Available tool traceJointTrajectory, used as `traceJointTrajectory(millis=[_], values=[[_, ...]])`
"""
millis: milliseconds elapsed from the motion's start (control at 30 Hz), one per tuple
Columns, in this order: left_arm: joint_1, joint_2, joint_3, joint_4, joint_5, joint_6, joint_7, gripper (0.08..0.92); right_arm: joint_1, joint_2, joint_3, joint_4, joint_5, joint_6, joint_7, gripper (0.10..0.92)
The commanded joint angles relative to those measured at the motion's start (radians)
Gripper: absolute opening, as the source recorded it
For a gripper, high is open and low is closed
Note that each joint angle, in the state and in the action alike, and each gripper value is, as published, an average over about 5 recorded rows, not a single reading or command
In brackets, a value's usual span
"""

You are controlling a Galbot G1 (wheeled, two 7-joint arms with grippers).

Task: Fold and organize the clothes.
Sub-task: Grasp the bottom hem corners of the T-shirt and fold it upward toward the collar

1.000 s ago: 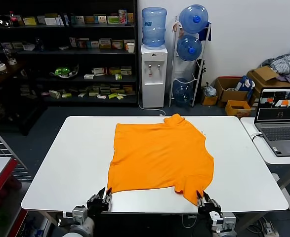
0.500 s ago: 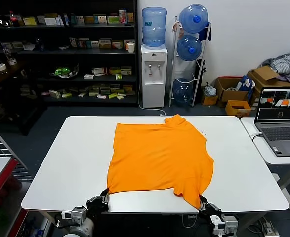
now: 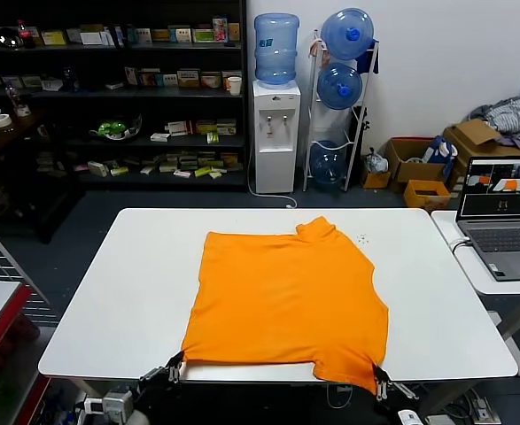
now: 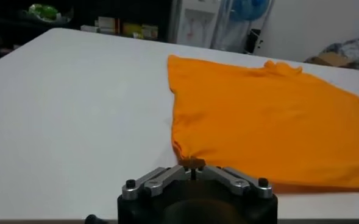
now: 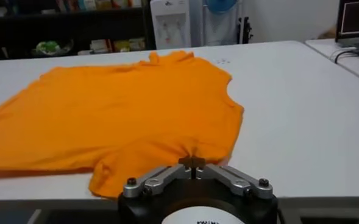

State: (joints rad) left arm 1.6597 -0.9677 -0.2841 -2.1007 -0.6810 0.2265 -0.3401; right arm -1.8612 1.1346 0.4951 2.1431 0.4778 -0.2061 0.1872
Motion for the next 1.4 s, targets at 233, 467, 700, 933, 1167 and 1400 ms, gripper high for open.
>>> traceJointTrajectory(millis=[233, 467, 700, 933, 1167, 1400], values=[[-0.249, 0.044, 0.004, 0.089, -0.032, -0.093, 0.045, 0.09, 0.32, -0.09, -0.05, -0.084, 0.139, 0.066, 0.083, 0.124], [-0.421, 0.068, 0.059, 0.208, -0.049, -0.1, 0.072, 0.09, 0.567, -0.175, -0.125, -0.214, 0.243, 0.026, 0.149, 0.124], [-0.497, 0.042, 0.12, 0.288, -0.04, -0.099, 0.075, 0.09, 0.707, -0.175, -0.226, -0.335, 0.254, 0.003, 0.16, 0.124], [-0.52, 0.015, 0.148, 0.333, -0.017, -0.098, 0.076, 0.09, 0.76, -0.143, -0.296, -0.403, 0.231, -0.007, 0.159, 0.124], [-0.548, -0.008, 0.168, 0.39, 0.003, -0.103, 0.08, 0.09, 0.791, -0.121, -0.331, -0.442, 0.213, -0.001, 0.147, 0.124], [-0.563, -0.02, 0.169, 0.409, 0.011, -0.093, 0.077, 0.096, 0.816, -0.097, -0.351, -0.466, 0.198, 0.0, 0.141, 0.175]])
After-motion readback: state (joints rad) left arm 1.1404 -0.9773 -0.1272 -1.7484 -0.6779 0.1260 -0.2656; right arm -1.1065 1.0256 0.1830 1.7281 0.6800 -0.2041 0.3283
